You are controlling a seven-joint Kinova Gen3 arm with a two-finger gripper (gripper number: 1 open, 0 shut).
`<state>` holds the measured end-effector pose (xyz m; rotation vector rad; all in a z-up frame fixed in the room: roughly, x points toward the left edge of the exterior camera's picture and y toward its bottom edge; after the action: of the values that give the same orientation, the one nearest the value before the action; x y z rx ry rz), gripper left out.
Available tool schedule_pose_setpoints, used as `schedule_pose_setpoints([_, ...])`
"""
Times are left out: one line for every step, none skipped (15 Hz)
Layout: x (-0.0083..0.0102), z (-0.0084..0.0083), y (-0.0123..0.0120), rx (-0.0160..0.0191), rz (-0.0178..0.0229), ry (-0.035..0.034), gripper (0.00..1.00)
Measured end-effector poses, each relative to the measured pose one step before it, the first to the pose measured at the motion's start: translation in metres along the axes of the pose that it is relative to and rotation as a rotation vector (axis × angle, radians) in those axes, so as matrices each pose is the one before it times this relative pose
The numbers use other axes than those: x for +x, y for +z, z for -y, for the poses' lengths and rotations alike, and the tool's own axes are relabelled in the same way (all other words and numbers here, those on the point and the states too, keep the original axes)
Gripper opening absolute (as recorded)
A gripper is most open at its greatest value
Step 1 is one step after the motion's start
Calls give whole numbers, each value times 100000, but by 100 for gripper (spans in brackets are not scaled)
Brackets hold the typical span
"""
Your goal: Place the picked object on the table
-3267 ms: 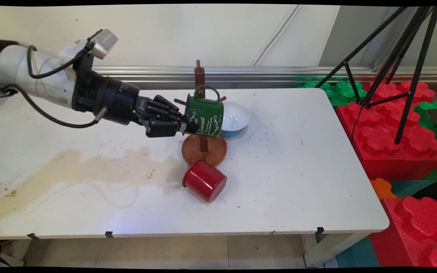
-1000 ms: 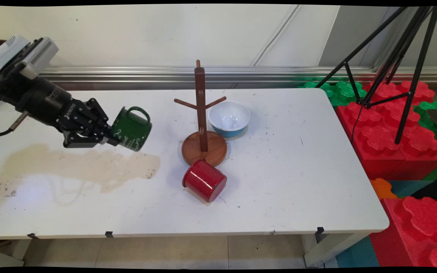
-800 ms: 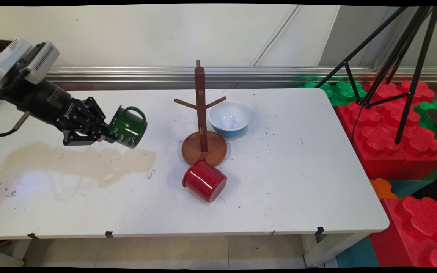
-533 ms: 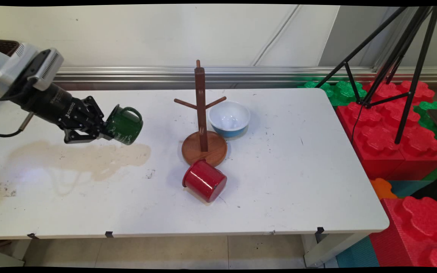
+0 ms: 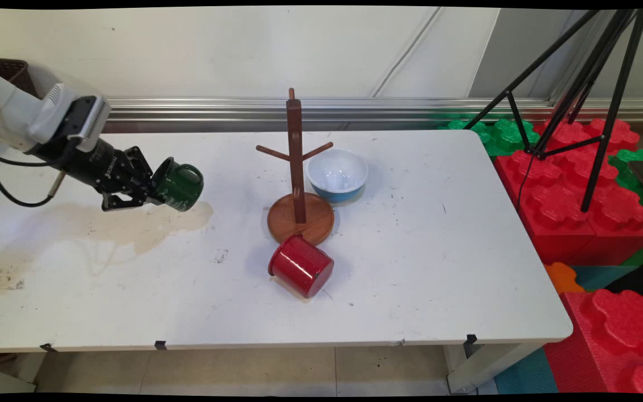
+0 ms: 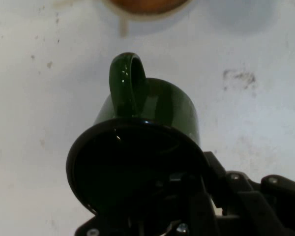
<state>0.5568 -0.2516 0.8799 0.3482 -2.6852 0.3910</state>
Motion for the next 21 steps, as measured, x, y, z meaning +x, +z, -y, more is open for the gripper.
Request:
schedule_pose_setpoints([-287, 221, 423, 459, 1341, 495, 0])
schedule_pose_setpoints([-225, 189, 355, 399, 1123, 412, 0])
schedule_pose_setpoints([-141, 116, 228, 245, 703, 232, 0])
schedule_pose_setpoints([-200, 161, 337, 339, 997, 271, 0])
schedule_pose_setpoints([-207, 162, 369, 339, 1059, 289, 0])
schedule_pose_setpoints([-185, 159, 363, 310, 997, 233, 0])
schedule_pose_setpoints([-149, 126, 293, 277, 804, 149, 0])
schedule_pose_setpoints([-91, 77, 190, 144, 517, 97, 0])
schedule_pose_setpoints([-131, 94, 277, 121, 729, 95, 0])
schedule_pose_setpoints([-85, 49, 182, 48, 467, 53, 0])
schedule_pose_setpoints([-116, 50, 260, 16, 645, 51, 0])
schedule_pose_setpoints([-119, 55, 299, 27, 705, 33, 0])
schedule_pose_setpoints([-102, 45, 290, 6, 632, -38, 0])
schedule_pose_setpoints([-75, 31, 242, -13, 447, -58, 0])
schedule_pose_setpoints([-68, 42, 261, -1, 498, -27, 0])
schedule_pose_setpoints([-72, 33, 239, -37, 438, -27, 0])
schedule_pose_setpoints([-55, 16, 184, -97, 346, 16, 0])
schedule_pose_setpoints([-38, 10, 109, -51, 215, -6, 0])
schedule_pose_setpoints([-66, -4, 148, -97, 333, -13, 0])
schedule_pose_setpoints([-36, -3, 99, -76, 202, -14, 0])
schedule_pose_setpoints([-50, -9, 130, -119, 250, -28, 0])
